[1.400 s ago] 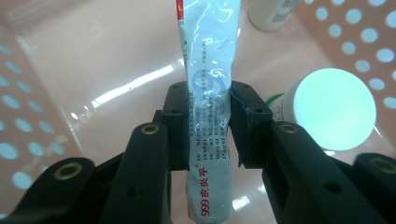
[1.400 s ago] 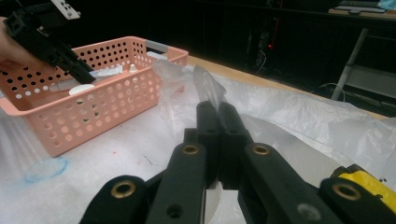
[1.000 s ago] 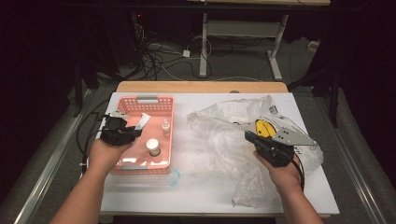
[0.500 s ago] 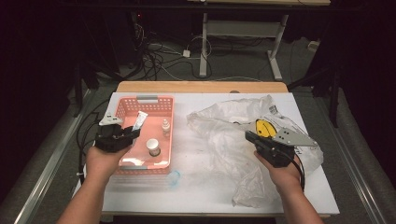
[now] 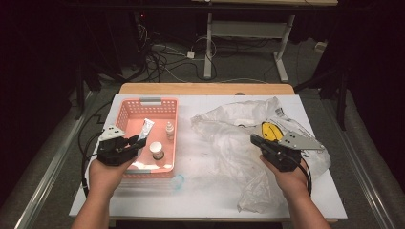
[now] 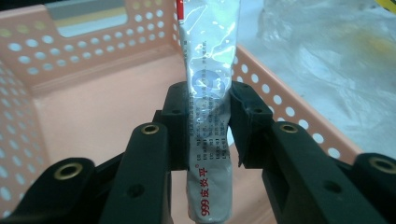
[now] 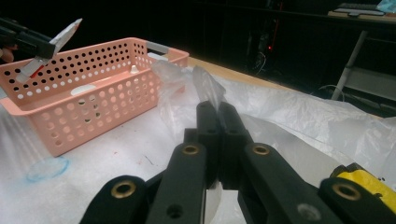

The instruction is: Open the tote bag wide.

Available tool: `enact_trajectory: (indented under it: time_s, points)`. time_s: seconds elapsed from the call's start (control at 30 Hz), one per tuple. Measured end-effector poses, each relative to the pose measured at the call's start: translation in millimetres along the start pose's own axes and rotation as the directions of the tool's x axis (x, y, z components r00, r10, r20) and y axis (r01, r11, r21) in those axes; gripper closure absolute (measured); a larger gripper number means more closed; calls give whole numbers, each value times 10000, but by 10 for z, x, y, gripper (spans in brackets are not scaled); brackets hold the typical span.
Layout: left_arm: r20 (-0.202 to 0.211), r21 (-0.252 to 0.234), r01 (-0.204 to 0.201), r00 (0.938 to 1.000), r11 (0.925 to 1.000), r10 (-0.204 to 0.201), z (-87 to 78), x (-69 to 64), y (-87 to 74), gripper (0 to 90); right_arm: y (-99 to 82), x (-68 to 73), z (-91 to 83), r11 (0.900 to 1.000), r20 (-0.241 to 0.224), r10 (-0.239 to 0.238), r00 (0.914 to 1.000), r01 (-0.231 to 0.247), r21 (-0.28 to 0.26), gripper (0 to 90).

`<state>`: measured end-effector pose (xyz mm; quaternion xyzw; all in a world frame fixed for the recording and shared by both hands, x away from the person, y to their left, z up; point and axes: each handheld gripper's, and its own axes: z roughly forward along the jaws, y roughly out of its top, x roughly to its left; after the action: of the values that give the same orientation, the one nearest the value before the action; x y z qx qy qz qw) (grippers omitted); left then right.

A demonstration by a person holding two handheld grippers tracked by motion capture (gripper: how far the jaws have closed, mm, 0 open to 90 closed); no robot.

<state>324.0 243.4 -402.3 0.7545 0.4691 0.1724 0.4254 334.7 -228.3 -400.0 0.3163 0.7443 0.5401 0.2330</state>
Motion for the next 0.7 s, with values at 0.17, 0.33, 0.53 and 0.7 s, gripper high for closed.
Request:
enact_trajectory:
  time_s: [0.17, 0.33, 0.53, 0.7]
  points:
    - [335, -121, -44, 9994, 9999, 48, -31, -26, -35, 682, -2, 24, -2, 9999, -25, -107, 9999, 107, 23, 900]
    - [506, -428, -27, 9987, 9991, 48, -65, -70, -53, 682, 3, 37, 5, 9996, -55, -267, 9996, 267, 61, 900]
    - [644, -413, -29, 9979, 9991, 55, -48, -118, -65, 682, 13, 30, -10, 9996, -35, -297, 9996, 297, -19, 900]
    - [864, -518, 80, 9963, 9986, -35, -36, -142, -59, 682, 9, 23, 4, 9997, -29, -229, 9997, 229, -31, 900]
